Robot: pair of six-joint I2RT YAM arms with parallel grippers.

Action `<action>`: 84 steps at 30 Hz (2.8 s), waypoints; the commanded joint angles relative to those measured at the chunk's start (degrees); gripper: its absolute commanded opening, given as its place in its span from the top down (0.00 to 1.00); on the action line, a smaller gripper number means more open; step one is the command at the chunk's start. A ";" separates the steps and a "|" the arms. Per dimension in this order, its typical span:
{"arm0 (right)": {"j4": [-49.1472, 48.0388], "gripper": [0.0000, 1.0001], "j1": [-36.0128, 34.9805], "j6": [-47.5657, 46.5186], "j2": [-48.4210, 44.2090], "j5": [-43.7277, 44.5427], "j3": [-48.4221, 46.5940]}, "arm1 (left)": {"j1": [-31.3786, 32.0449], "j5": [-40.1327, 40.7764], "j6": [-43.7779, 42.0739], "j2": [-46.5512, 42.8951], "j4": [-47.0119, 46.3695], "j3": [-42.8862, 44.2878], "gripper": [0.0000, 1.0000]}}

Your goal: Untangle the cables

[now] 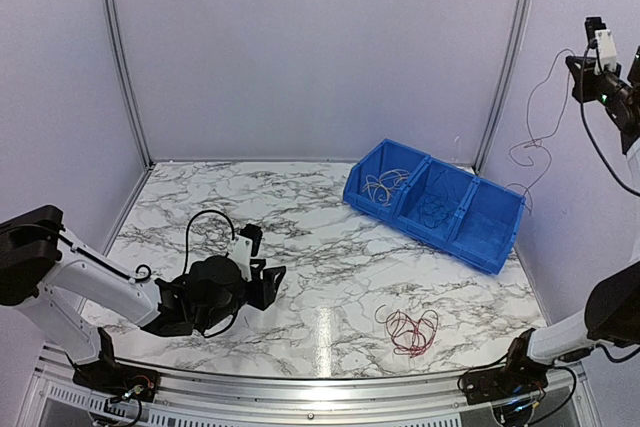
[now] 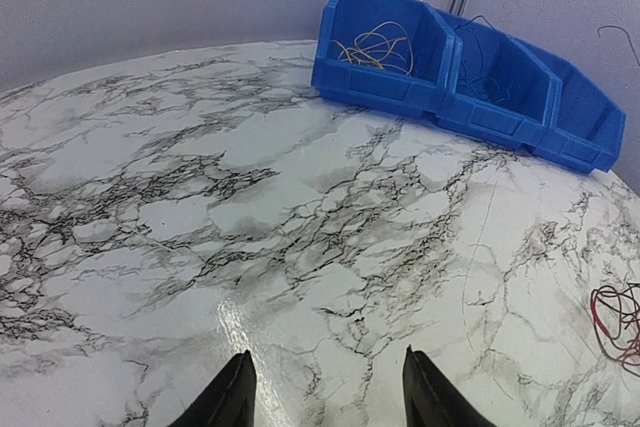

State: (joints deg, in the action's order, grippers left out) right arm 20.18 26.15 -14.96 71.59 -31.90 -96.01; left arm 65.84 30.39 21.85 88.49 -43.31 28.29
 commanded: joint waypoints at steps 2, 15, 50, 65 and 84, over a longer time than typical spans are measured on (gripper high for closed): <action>0.76 1.00 0.02 1.27 0.64 2.34 0.60 | 0.43 -0.42 -0.21 0.31 0.55 0.91 0.48; -2.18 1.00 0.00 0.43 0.87 2.01 13.07 | 0.77 -0.84 -0.05 0.75 0.51 0.89 0.48; 3.80 1.00 -0.16 1.30 4.60 -2.68 10.51 | 1.21 -1.56 0.59 3.96 0.50 2.45 0.48; 2.68 1.00 -0.49 4.21 5.69 -4.96 9.06 | 1.56 -1.65 0.79 3.86 0.51 2.06 0.48; 3.00 1.00 -1.37 6.87 7.68 -6.33 2.17 | 1.83 -2.09 0.72 5.31 0.51 2.97 0.48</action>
State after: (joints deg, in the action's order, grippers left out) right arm 23.70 25.36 -9.85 78.98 -37.04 -91.26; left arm 67.37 28.49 22.76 92.97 -43.27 29.95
